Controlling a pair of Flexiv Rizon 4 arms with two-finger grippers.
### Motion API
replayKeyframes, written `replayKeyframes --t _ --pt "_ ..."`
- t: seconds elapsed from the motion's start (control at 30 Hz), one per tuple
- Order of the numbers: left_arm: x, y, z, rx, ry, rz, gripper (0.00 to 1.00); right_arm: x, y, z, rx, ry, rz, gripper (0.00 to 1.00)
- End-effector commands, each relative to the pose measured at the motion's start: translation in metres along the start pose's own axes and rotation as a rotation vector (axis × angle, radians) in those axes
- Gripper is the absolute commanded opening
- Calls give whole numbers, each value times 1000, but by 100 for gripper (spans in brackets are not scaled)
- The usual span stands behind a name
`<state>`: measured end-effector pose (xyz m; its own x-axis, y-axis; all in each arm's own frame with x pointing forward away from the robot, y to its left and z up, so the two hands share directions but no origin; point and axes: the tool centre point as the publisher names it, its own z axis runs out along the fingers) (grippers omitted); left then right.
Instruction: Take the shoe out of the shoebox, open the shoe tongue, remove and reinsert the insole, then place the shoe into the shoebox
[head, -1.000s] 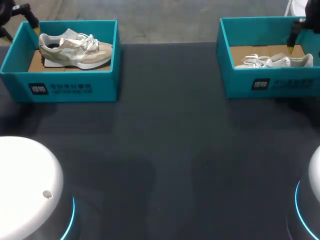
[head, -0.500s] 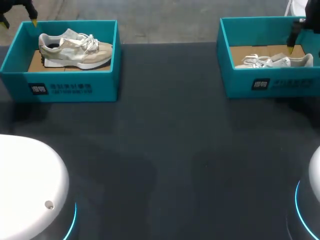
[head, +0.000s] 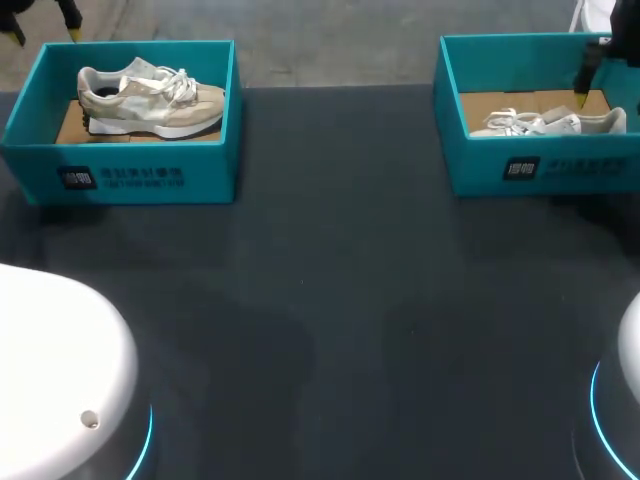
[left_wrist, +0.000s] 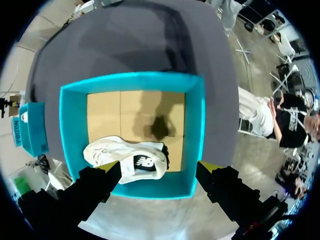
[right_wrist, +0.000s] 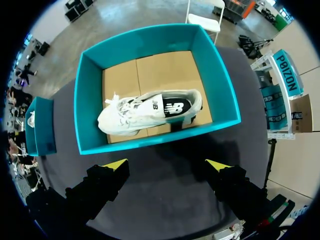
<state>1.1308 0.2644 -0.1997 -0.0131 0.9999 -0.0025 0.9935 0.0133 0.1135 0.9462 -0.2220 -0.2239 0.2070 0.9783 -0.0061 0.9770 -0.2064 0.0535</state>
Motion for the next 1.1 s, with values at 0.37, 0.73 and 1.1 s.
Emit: replayKeyframes --t 0.37,0.73,1.1 --pt "7 43 50 46 15 28 100 0 0 0 0 -2 2 100" --pt "7 50 56 97 -9 40 100 0 0 0 0 -2 2 100" --pt "3 47 71 121 -25 81 100 0 0 0 0 -2 2 100"
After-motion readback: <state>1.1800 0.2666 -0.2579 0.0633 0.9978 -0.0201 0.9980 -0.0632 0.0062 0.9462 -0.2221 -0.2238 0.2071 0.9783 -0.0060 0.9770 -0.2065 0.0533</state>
